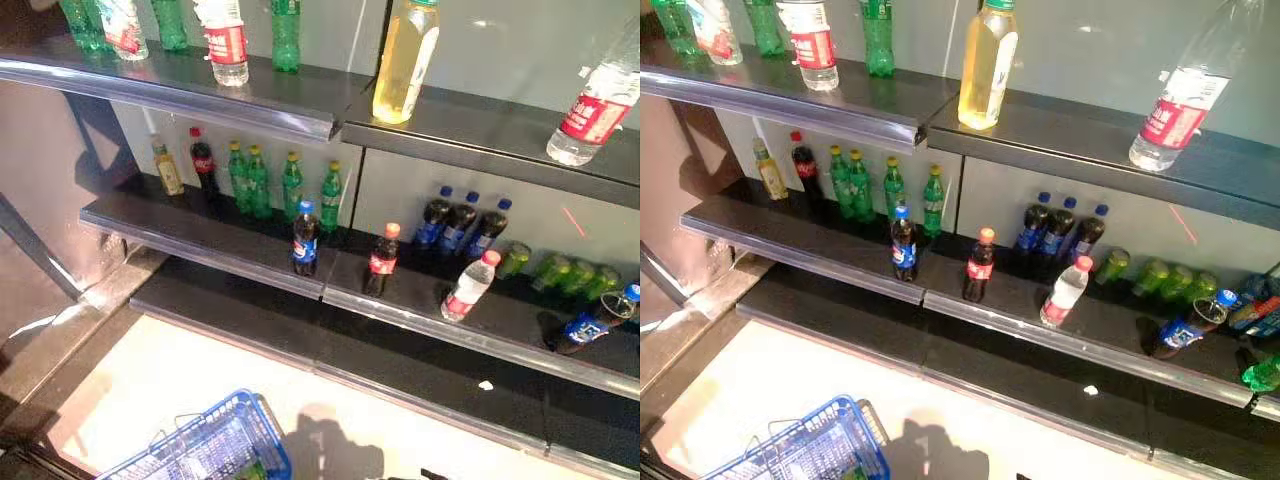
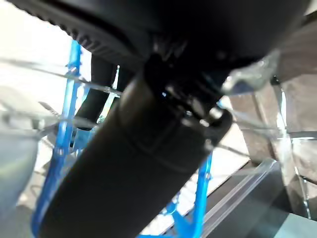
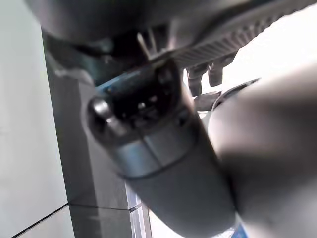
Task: Pick up the drink and place into the basket.
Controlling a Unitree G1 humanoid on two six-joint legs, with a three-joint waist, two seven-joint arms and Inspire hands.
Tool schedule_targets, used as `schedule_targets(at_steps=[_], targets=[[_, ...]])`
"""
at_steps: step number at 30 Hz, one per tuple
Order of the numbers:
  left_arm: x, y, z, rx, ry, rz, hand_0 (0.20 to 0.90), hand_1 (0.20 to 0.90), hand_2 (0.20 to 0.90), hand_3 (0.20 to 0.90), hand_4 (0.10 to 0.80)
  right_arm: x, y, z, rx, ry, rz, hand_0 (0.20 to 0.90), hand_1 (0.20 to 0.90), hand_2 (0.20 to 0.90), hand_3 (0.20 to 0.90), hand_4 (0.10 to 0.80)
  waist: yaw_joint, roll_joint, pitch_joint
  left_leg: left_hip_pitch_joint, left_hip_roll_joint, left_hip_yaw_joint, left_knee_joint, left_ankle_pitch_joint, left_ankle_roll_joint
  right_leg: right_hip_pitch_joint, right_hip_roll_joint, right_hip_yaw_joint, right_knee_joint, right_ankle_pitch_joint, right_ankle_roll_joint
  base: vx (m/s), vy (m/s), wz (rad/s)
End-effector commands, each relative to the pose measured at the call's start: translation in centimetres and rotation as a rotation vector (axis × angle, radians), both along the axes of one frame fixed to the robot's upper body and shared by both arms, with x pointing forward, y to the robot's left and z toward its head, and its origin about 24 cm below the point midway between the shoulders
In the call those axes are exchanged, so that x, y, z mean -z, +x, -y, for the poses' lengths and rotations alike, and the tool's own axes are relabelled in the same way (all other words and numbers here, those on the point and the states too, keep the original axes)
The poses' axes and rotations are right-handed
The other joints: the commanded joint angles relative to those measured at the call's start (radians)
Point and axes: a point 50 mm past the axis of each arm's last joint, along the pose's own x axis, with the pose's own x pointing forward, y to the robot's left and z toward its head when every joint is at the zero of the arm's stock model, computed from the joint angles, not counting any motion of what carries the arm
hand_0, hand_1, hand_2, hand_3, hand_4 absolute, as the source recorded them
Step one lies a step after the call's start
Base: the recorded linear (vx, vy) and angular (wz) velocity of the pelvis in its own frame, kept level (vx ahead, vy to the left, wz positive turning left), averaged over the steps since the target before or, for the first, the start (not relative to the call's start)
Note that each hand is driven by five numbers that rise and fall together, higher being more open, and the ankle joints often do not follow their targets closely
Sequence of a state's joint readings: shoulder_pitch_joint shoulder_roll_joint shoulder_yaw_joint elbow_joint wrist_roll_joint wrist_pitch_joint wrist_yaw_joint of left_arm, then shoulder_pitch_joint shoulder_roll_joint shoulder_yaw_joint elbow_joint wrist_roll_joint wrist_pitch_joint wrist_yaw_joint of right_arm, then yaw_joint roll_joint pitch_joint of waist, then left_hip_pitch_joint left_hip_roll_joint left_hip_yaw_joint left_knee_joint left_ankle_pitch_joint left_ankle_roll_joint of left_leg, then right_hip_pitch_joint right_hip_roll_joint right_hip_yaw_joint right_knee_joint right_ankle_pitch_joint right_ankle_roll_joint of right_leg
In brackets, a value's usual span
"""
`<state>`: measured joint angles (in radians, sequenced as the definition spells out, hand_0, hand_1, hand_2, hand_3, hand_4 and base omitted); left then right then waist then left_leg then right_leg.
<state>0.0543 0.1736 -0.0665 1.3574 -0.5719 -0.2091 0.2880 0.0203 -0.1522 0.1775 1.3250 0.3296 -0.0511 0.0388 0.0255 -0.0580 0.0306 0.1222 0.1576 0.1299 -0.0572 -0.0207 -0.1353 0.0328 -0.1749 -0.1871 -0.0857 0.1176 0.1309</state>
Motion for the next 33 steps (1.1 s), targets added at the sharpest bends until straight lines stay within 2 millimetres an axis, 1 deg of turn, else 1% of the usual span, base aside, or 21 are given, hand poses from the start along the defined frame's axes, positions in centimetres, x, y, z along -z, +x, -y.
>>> schedule_targets(at_steps=[1, 6, 12, 18, 21, 23, 24, 26, 27, 28, 29, 30, 32, 33], targets=[[-0.6, 3.1, -0.2, 0.059, 0.042, 0.099, 0.3, 0.3, 0.3, 0.2, 0.1, -0.1, -0.1, 1.2, -0.038, -0.031, -0.039, 0.9, 0.9, 0.9, 0.9, 0.8, 0.005, 0.021, 0.044, -0.047, 0.03, -0.031, -0.026, 0.072, 0.032, 0.04, -0.056, -0.009, 0.005, -0.022, 0.027, 0.0, 0.0, 0.0], [-0.7, 3.6, -0.2, 0.079, 0.036, 0.13, 0.3, 0.3, 0.3, 0.2, 0.1, 0.0, -0.6, 1.1, -0.016, -0.03, -0.062, 0.9, 0.9, 0.9, 0.9, 0.8, 0.007, 0.023, 0.043, -0.058, 0.03, -0.038, -0.03, 0.073, 0.032, 0.042, -0.058, -0.019, 0.004, -0.023, 0.029, 0.0, 0.001, 0.02], [-0.7, 3.7, 0.0, 0.099, 0.032, 0.128, 0.3, 0.3, 0.3, 0.2, 0.1, 0.0, -0.8, 1.3, -0.052, -0.068, -0.084, 0.9, 0.9, 0.9, 0.9, 0.8, 0.012, 0.026, 0.043, -0.066, 0.029, -0.041, -0.03, 0.074, 0.03, 0.045, -0.056, -0.026, 0.0, -0.026, 0.029, 0.0, 0.006, 0.03], [-0.7, 3.7, 0.2, 0.111, 0.029, 0.127, 0.3, 0.3, 0.3, 0.2, 0.1, -0.1, -0.4, 1.4, -0.152, -0.115, -0.075, 0.9, 0.9, 0.9, 0.9, 0.8, 0.02, 0.023, 0.04, -0.063, 0.03, -0.042, -0.03, 0.073, 0.03, 0.055, -0.056, -0.03, -0.002, -0.031, 0.028, 0.004, 0.003, 0.03], [-0.7, 3.8, 0.3, 0.12, 0.029, 0.128, 0.3, 0.3, 0.3, 0.2, 0.1, -0.2, 0.5, 1.3, -0.266, -0.149, -0.032, 0.9, 0.9, 0.9, 0.9, 0.8, 0.026, 0.023, 0.04, -0.061, 0.031, -0.045, -0.03, 0.073, 0.029, 0.059, -0.057, -0.034, -0.002, -0.033, 0.028, 0.0, 0.0, 0.0], [-0.7, 4.0, 0.2, 0.138, 0.032, 0.127, 0.3, 0.3, 0.3, 0.2, 0.1, -0.7, 2.4, 1.1, -0.361, -0.18, 0.065, 0.9, 0.9, 0.9, 0.9, 0.8, 0.035, 0.022, 0.042, -0.059, 0.031, -0.051, -0.03, 0.075, 0.029, 0.065, -0.058, -0.039, -0.002, -0.033, 0.028, 0.01, -0.01, 0.02], [-0.8, 4.0, 0.2, 0.142, 0.033, 0.127, 0.3, 0.3, 0.3, 0.2, 0.1, -0.8, 3.0, 1.0, -0.379, -0.182, 0.092, 0.9, 0.9, 0.9, 0.9, 0.8, 0.037, 0.022, 0.043, -0.059, 0.032, -0.053, -0.03, 0.075, 0.028, 0.066, -0.058, -0.039, -0.002, -0.032, 0.028, 0.02, -0.042, 0.07], [-0.9, 4.3, -0.1, 0.163, 0.042, 0.126, 0.3, 0.3, 0.3, 0.2, 0.1, -2.3, 7.1, -0.3, -0.458, -0.143, 0.281, 0.9, 0.9, 0.9, 0.9, 0.8, 0.045, 0.015, 0.047, -0.058, 0.034, -0.059, -0.03, 0.078, 0.027, 0.07, -0.059, -0.042, -0.002, -0.031, 0.029, 0.01, -0.05, 0.08], [-0.9, 4.3, -0.1, 0.164, 0.043, 0.126, 0.3, 0.3, 0.3, 0.2, 0.1, -2.4, 7.4, -0.4, -0.462, -0.141, 0.291, 0.9, 0.9, 0.9, 0.9, 0.8, 0.045, 0.015, 0.047, -0.058, 0.034, -0.06, -0.03, 0.078, 0.027, 0.07, -0.059, -0.042, -0.002, -0.031, 0.029, 0.001, -0.04, 0.05], [-1.0, 4.4, -0.2, 0.169, 0.047, 0.126, 0.3, 0.3, 0.3, 0.2, 0.1, -3.3, 9.0, -1.2, -0.495, -0.122, 0.373, 0.9, 0.9, 0.9, 0.9, 0.8, 0.046, 0.012, 0.049, -0.06, 0.035, -0.061, -0.03, 0.08, 0.027, 0.07, -0.058, -0.042, -0.002, -0.031, 0.029, -0.011, -0.037, 0.06], [-1.0, 4.3, -0.3, 0.168, 0.051, 0.126, 0.3, 0.3, 0.3, 0.2, 0.1, -4.9, 11.2, -2.3, -0.536, -0.1, 0.47, 0.9, 0.9, 0.9, 0.9, 0.8, 0.044, 0.009, 0.05, -0.062, 0.035, -0.06, -0.03, 0.082, 0.028, 0.067, -0.057, -0.04, -0.001, -0.03, 0.028, -0.021, -0.051, 0.05], [-1.0, 4.1, -0.4, 0.165, 0.053, 0.128, 0.3, 0.3, 0.3, 0.2, 0.1, -6.3, 12.5, -3.2, -0.57, -0.084, 0.553, 0.9, 0.9, 0.9, 0.9, 0.8, 0.042, 0.006, 0.05, -0.064, 0.036, -0.059, -0.03, 0.083, 0.028, 0.065, -0.057, -0.039, -0.001, -0.03, 0.027, -0.025, -0.049, 0.04], [-1.1, 3.7, -0.6, 0.159, 0.059, 0.13, 0.3, 0.3, 0.3, 0.2, 0.1, -9.4, 14.4, -4.6, -0.628, -0.049, 0.726, 0.9, 0.9, 0.9, 0.9, 0.8, 0.034, 0.001, 0.051, -0.066, 0.038, -0.055, -0.03, 0.085, 0.029, 0.061, -0.056, -0.037, 0.001, -0.03, 0.027, -0.009, -0.019, 0.01], [-1.1, 3.6, -0.7, 0.153, 0.06, 0.13, 0.3, 0.3, 0.3, 0.2, 0.1, -10.7, 14.9, -5.0, -0.652, -0.04, 0.799, 0.9, 0.9, 0.9, 0.9, 0.8, 0.031, 0.0, 0.051, -0.066, 0.039, -0.052, -0.03, 0.086, 0.028, 0.059, -0.056, -0.036, 0.002, -0.03, 0.028, 0.0, 0.0, 0.0]])
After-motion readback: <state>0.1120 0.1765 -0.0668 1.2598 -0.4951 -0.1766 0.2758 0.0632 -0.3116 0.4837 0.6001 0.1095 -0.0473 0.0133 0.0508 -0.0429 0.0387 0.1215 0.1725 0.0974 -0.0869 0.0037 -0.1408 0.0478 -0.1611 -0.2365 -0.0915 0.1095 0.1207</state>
